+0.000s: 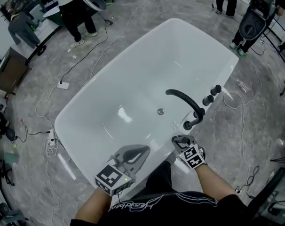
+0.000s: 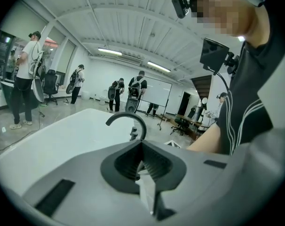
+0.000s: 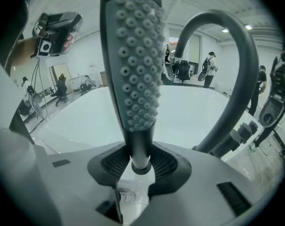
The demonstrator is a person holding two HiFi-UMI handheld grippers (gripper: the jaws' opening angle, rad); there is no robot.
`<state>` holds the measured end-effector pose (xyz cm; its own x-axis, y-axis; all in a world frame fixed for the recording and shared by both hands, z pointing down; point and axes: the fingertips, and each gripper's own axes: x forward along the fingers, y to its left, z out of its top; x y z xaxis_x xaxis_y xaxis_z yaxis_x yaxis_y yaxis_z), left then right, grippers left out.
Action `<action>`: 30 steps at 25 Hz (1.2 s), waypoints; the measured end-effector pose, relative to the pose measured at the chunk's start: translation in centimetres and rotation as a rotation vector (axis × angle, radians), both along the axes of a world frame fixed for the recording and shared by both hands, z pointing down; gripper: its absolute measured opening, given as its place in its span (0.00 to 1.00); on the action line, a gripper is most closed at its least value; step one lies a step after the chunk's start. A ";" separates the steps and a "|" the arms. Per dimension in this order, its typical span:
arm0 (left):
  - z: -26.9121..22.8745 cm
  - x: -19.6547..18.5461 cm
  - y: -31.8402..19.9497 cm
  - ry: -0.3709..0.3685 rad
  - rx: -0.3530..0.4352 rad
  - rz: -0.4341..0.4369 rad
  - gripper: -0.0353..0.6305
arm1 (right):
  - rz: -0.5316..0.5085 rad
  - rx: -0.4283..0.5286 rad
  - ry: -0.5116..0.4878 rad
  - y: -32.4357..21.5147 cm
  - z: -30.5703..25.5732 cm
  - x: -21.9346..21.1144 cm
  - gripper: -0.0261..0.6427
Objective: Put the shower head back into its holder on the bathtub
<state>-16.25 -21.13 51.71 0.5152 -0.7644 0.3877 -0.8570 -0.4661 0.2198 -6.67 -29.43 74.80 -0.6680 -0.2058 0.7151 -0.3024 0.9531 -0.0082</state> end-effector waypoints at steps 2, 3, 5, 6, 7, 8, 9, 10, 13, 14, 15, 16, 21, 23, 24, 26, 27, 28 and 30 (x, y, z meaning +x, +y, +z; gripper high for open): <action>0.0 -0.1 -0.2 -0.004 0.004 0.000 0.06 | -0.015 0.005 0.023 0.0 0.7 0.0 0.24; 0.0 -0.1 -0.3 -0.001 0.004 0.000 0.06 | -0.019 0.004 0.031 0.0 0.8 -0.1 0.24; 0.3 -0.2 -0.5 0.002 -0.004 0.000 0.06 | -0.027 -0.004 0.048 0.0 1.4 -0.4 0.24; 0.6 -0.2 -0.5 0.001 -0.011 0.001 0.06 | -0.030 -0.009 0.057 0.1 1.8 -0.4 0.24; 0.8 -0.1 -0.6 0.001 -0.016 0.003 0.06 | -0.033 -0.012 0.064 0.2 2.1 -0.5 0.24; 0.9 -0.1 -0.6 0.002 -0.020 0.005 0.06 | -0.034 -0.014 0.064 0.2 2.4 -0.5 0.24; 0.9 -0.1 -0.8 0.003 -0.021 0.007 0.06 | -0.034 -0.015 0.062 0.2 2.4 -0.6 0.24; 0.9 -0.1 -0.9 0.003 -0.020 0.009 0.06 | -0.034 -0.014 0.060 0.1 2.4 -0.7 0.24; 0.9 -0.1 -1.3 -0.001 -0.018 0.016 0.06 | -0.044 -0.013 0.074 0.0 2.3 -1.2 0.24; 0.9 0.1 -1.3 0.002 -0.019 0.020 0.06 | -0.043 -0.020 0.076 0.1 2.2 -1.1 0.24; 1.0 0.4 -1.3 0.005 -0.020 0.024 0.06 | -0.038 -0.030 0.074 0.3 2.1 -0.8 0.24; 1.0 0.7 -1.3 0.008 -0.021 0.030 0.06 | -0.031 -0.042 0.070 0.5 1.9 -0.5 0.24; 0.7 3.1 -0.7 0.027 -0.023 0.081 0.06 | 0.030 -0.101 0.003 1.9 -1.5 1.9 0.25; 0.5 4.8 -0.7 0.035 -0.013 0.112 0.06 | 0.053 -0.089 -0.032 2.1 -3.8 3.3 0.25; 0.4 5.7 -0.5 0.037 -0.010 0.126 0.06 | 0.060 -0.085 -0.058 2.5 -5.2 4.0 0.25; 0.1 7.4 0.4 0.041 -0.007 0.152 0.06 | 0.062 -0.087 -0.127 4.1 -8.5 5.1 0.23; -0.3 8.2 1.0 0.043 -0.005 0.161 0.06 | 0.057 -0.086 -0.161 5.1 -10.4 5.6 0.22; -0.7 8.8 1.6 0.047 -0.003 0.166 0.06 | 0.051 -0.085 -0.193 6.1 -12.4 6.0 0.20; -2.0 10.0 2.9 0.062 0.002 0.170 0.06 | 0.044 -0.086 -0.262 8.3 -16.7 6.6 0.14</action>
<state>-6.27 -18.25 49.73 0.6602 -0.6650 0.3491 -0.7504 -0.6038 0.2688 -0.08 -21.18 58.12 -0.8241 -0.1848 0.5355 -0.3204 0.9316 -0.1716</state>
